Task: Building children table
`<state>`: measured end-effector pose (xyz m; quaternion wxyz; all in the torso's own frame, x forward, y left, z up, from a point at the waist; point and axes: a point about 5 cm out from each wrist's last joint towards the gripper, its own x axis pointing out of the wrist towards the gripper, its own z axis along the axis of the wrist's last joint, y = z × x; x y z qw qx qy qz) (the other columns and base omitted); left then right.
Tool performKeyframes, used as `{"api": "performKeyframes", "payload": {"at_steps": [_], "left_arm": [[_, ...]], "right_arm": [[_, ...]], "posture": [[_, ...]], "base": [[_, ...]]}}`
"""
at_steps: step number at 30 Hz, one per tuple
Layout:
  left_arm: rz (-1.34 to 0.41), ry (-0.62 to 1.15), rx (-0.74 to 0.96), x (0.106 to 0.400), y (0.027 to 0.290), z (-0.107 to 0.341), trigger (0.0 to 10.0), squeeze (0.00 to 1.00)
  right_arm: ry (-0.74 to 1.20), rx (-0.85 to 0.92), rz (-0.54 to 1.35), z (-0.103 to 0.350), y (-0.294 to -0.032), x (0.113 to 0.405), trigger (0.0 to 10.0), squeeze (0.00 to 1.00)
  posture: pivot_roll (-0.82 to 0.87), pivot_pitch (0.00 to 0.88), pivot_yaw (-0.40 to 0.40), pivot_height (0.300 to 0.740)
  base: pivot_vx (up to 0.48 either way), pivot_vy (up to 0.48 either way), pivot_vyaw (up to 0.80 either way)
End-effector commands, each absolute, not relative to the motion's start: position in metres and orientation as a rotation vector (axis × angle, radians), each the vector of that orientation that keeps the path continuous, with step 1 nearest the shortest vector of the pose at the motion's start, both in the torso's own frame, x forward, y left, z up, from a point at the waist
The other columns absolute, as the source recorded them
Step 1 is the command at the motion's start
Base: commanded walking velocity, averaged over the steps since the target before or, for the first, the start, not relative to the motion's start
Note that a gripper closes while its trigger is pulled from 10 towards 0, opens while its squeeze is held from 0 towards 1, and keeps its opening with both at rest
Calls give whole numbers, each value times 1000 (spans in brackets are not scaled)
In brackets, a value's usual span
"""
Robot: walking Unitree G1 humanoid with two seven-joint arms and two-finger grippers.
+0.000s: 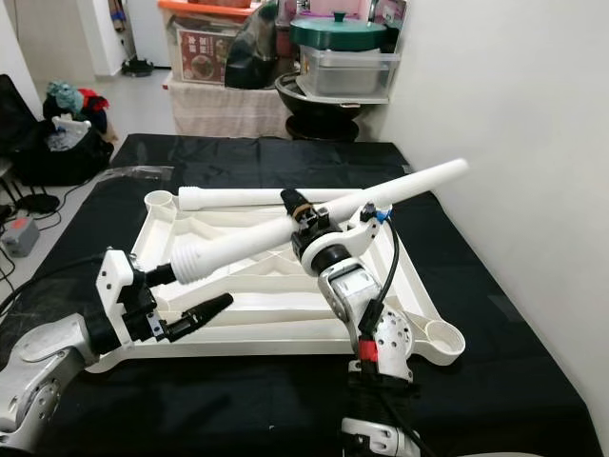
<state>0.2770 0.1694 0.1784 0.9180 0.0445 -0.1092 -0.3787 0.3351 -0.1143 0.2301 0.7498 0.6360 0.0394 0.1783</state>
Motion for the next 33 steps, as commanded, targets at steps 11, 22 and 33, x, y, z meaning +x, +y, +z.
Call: {"api": "performKeyframes", "payload": {"at_steps": [11, 22, 33], "left_arm": [[-796, -214, 65, 266, 173, 175, 10000, 0], [-565, -89, 116, 280, 204, 165, 10000, 0], [-479, -2, 220, 287, 210, 151, 10000, 0]], "right_arm": [[-57, 1445, 345, 250, -136, 348, 0, 0], [-201, 979, 228, 258, -187, 349, 0, 0], [-218, 408, 295, 272, -199, 344, 0, 0]], "posture": [[90, 0, -90, 740], [93, 0, -83, 740], [83, 0, -75, 740]], "base": [[0, 0, 0], [0, 0, 0], [0, 0, 0]]}}
